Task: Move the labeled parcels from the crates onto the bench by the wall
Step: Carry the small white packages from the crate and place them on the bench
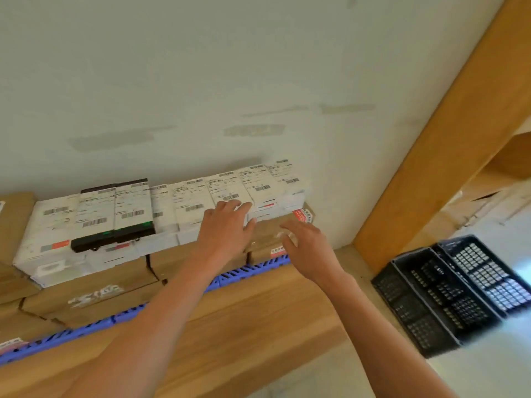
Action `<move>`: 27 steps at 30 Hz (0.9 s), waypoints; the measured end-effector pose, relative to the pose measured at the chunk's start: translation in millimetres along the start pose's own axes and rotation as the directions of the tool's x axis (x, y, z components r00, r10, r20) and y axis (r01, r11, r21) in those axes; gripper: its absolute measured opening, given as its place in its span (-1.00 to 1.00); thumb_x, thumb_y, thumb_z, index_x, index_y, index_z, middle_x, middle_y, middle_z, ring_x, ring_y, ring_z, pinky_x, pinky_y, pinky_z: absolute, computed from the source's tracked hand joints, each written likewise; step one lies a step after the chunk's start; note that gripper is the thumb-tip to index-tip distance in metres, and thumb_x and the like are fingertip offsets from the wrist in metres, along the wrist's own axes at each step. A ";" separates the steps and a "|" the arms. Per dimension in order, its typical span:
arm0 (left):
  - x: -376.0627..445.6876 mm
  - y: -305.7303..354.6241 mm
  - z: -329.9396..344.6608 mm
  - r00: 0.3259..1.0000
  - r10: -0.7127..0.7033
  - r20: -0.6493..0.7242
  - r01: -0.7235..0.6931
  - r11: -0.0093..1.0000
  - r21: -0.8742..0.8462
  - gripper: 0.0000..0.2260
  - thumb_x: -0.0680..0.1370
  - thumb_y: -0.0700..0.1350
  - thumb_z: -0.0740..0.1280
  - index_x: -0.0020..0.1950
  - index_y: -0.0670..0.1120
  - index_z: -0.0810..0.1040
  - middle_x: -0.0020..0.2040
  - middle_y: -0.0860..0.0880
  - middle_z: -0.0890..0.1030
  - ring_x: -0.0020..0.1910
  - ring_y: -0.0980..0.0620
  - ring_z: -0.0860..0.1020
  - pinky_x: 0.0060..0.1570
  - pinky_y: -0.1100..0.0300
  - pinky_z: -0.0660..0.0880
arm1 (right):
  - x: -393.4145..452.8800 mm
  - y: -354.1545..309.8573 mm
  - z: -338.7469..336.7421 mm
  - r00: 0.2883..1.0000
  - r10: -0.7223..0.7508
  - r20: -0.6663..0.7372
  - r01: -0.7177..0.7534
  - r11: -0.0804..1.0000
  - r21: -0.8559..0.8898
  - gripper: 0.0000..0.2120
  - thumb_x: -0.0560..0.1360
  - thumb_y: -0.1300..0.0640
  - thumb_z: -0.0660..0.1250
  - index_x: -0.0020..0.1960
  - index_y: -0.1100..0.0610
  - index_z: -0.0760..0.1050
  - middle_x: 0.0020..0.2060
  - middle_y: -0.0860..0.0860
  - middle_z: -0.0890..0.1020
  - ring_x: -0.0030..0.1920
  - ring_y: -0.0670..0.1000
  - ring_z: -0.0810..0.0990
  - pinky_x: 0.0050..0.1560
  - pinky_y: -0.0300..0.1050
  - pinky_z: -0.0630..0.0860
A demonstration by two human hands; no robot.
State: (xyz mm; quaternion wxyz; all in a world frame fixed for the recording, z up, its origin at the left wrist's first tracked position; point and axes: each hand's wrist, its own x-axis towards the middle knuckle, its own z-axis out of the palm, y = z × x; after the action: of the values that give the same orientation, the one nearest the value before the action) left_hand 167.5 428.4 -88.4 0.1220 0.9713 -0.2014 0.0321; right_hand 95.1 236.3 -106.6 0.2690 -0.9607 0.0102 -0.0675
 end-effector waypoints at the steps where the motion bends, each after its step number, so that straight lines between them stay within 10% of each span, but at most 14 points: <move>1: -0.9 17.4 4.1 1.000 0.012 0.011 -0.012 1.000 -0.012 -0.56 0.69 0.12 0.10 0.56 0.03 0.34 0.51 0.00 0.39 0.48 -0.08 0.30 0.38 -0.10 0.32 | -10.2 14.4 -9.9 1.000 0.011 -0.011 -0.011 1.000 -0.008 -0.69 0.63 0.10 0.25 0.36 0.05 0.52 0.28 -0.01 0.60 0.28 0.07 0.52 0.25 0.03 0.48; 27: 24.8 642.0 255.4 0.719 0.627 0.299 -0.581 0.779 -0.236 -0.56 0.66 0.16 0.18 0.50 0.04 0.41 0.40 0.02 0.50 0.37 -0.02 0.41 0.33 -0.10 0.41 | -329.9 498.7 -275.5 0.665 0.710 -0.232 -0.722 0.691 0.047 -0.66 0.65 0.08 0.24 0.41 0.05 0.50 0.33 -0.04 0.57 0.33 0.00 0.52 0.29 -0.16 0.42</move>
State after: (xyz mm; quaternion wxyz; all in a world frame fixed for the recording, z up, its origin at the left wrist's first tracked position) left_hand -62.7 -215.8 -189.0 0.1263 0.8310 -0.5279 -0.1216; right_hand -260.6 -313.6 -172.9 0.2472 -0.8708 0.4195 -0.0680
